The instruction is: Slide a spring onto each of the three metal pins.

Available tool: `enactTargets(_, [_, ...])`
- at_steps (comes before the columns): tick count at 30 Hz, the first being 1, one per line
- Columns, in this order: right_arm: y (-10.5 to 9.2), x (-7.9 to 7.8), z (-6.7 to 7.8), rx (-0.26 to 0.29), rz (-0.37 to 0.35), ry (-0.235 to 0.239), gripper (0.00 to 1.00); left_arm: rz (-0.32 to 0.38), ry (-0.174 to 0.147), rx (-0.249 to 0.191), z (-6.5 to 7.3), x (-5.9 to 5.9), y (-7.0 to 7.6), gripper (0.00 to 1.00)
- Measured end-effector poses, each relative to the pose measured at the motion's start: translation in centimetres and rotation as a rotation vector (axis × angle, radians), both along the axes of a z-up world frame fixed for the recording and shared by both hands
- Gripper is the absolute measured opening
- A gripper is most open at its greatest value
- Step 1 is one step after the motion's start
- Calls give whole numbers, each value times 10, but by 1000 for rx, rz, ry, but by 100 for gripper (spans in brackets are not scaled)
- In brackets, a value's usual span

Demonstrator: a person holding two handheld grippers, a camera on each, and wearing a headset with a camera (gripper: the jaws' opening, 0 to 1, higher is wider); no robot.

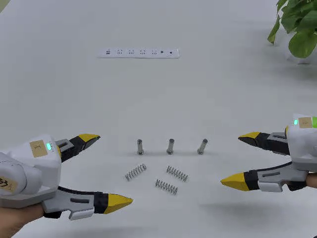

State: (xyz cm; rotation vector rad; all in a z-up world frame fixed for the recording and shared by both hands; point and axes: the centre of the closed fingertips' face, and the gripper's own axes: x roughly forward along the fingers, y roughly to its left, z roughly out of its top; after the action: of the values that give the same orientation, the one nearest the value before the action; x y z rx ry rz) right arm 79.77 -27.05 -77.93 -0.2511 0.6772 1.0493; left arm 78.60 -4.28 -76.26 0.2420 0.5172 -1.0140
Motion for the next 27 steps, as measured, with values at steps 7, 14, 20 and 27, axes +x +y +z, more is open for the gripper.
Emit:
enactTargets(7, [0, -13, 3, 49, 28, -9, 86, 5, 50, 42, -9, 3, 0, 87])
enactTargets(14, [0, -20, 5, 74, 40, -19, 90, 8, 102, 111, -24, 1, -4, 72])
enactTargets(20, [-1, -23, 4, 84, 58, -35, 92, -23, 139, 188, -39, -4, -10, 62])
enactTargets(27, [-1, -23, 3, 95, 58, -31, 92, -18, 181, 242, -58, -3, -15, 47])
